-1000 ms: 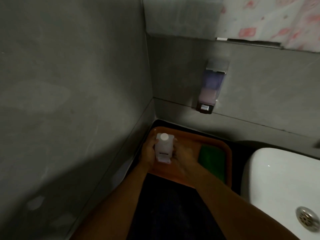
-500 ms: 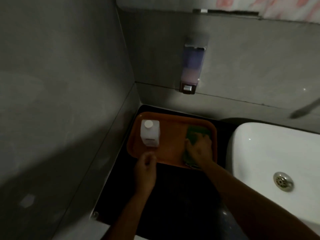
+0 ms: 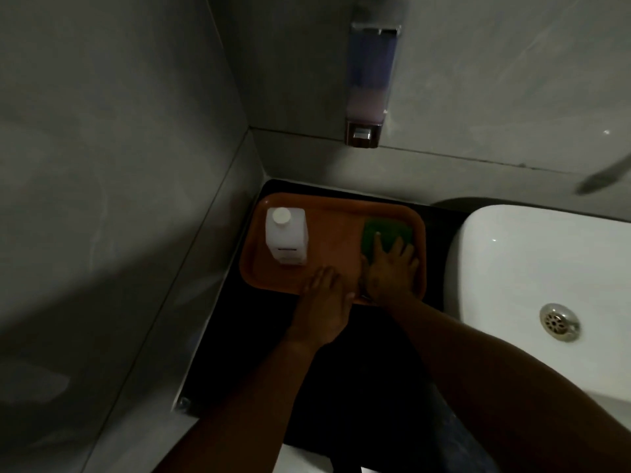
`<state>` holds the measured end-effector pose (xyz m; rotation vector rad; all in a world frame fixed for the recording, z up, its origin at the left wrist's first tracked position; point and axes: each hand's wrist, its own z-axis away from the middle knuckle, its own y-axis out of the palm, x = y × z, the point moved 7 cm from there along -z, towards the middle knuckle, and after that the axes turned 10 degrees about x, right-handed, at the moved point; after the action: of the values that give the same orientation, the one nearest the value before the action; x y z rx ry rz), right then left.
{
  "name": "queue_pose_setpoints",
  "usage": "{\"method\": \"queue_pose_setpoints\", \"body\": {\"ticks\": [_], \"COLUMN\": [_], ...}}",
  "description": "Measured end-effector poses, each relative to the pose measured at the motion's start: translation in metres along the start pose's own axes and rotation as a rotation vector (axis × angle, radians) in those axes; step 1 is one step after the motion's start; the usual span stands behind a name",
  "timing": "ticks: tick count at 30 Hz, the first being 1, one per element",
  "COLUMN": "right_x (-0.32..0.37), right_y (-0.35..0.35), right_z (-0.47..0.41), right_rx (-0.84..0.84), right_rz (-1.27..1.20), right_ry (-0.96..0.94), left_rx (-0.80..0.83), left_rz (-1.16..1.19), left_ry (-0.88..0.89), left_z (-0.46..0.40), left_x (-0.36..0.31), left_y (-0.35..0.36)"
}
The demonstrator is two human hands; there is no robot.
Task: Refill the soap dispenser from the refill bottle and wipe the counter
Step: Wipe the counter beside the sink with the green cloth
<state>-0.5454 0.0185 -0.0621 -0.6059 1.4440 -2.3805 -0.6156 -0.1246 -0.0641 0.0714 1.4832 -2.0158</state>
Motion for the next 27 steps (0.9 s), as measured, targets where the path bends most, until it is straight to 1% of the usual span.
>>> {"method": "queue_pose_setpoints", "body": {"ticks": [5,7,10,15,18,21,23,27], "right_x": [-0.003,-0.004,-0.001,-0.009,-0.036,-0.087,-0.127,-0.234], "right_y": [-0.011,-0.020,-0.043,-0.111,-0.157,-0.195,-0.214,-0.234], "right_z": [-0.003,0.002,0.017,0.062,0.107,0.162,0.197,0.273], "right_rx": [0.064,0.057,-0.023,-0.191,-0.342,-0.487,-0.562,-0.652], "right_rz": [0.041,0.027,0.008,-0.071,-0.168,-0.270,-0.307,-0.353], "right_ry": [-0.022,-0.043,-0.127,-0.196,-0.238,-0.253,-0.236,-0.092], "left_rx": [-0.011,-0.015,-0.065,-0.151,-0.212,-0.278,-0.313,-0.343], "left_rz": [0.017,0.033,0.046,0.006,-0.115,-0.161,-0.140,-0.149], "left_ry": [-0.008,-0.005,0.014,0.072,0.096,0.135,0.206,0.426], "left_z": [-0.002,0.000,0.007,0.020,0.032,0.051,0.064,0.096], "left_x": [0.000,-0.003,-0.014,-0.059,-0.100,-0.161,-0.210,-0.329], "left_y": [-0.003,-0.010,-0.027,-0.068,-0.092,-0.109,-0.113,-0.094]}}
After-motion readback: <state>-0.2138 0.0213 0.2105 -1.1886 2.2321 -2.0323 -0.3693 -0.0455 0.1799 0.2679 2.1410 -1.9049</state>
